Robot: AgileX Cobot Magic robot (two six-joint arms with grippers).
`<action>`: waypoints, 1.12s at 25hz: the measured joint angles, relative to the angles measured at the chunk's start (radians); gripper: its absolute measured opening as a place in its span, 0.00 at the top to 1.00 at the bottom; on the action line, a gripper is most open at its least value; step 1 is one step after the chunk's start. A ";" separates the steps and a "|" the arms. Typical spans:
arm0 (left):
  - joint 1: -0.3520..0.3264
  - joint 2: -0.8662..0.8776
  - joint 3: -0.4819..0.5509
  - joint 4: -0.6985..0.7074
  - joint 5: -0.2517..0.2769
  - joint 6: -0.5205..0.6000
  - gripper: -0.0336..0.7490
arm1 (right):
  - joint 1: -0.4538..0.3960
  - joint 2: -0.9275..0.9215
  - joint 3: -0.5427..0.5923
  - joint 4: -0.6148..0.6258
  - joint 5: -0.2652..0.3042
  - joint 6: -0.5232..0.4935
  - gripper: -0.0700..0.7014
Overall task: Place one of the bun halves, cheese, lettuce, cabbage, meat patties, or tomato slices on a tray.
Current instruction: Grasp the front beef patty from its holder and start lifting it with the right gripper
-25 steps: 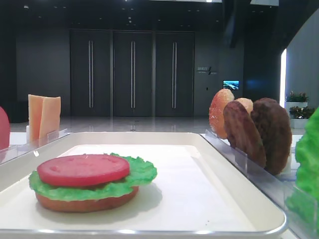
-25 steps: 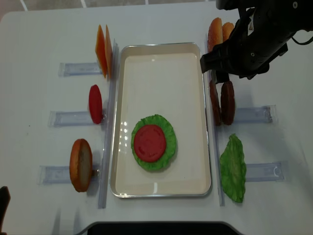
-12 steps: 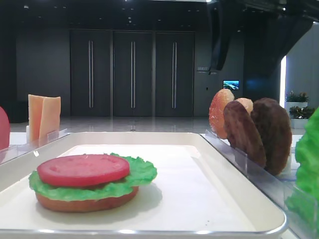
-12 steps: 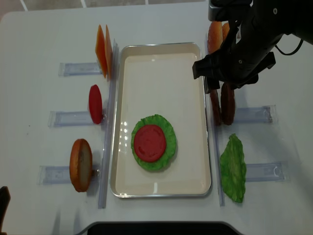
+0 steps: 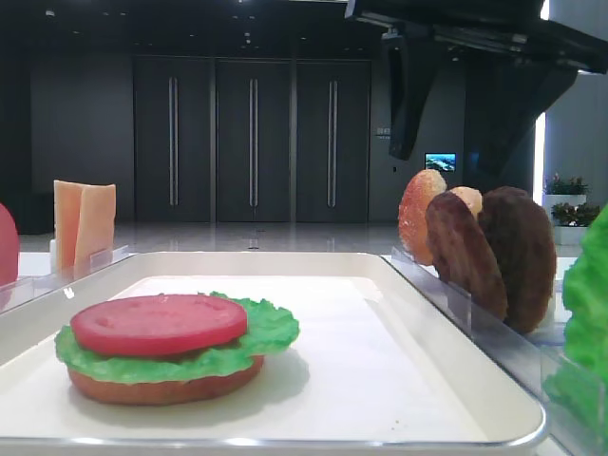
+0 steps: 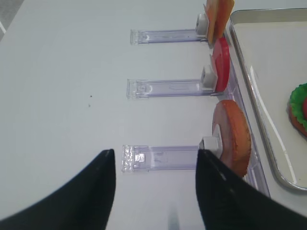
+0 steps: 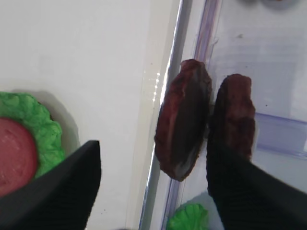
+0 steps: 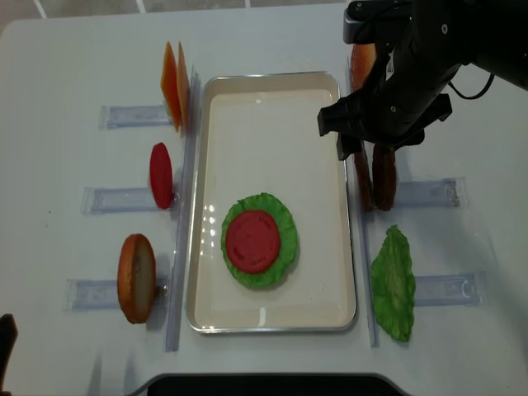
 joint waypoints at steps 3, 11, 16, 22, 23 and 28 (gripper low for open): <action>0.000 0.000 0.000 0.000 0.000 0.000 0.44 | 0.000 0.000 0.000 0.000 -0.007 0.000 0.32; 0.000 0.000 0.000 0.000 0.000 0.000 0.44 | 0.000 0.000 0.000 0.024 -0.017 0.000 0.32; 0.000 0.000 0.000 0.000 0.000 0.000 0.44 | 0.000 0.001 0.000 0.024 -0.021 0.000 0.32; 0.000 0.000 0.000 0.000 0.000 0.000 0.44 | 0.000 0.045 0.000 0.026 -0.022 -0.011 0.32; 0.000 0.000 0.000 0.000 0.000 0.000 0.44 | 0.000 0.052 0.000 0.024 -0.022 -0.012 0.32; 0.000 0.000 0.000 0.000 0.000 0.000 0.44 | 0.000 0.055 0.000 0.001 -0.031 -0.013 0.32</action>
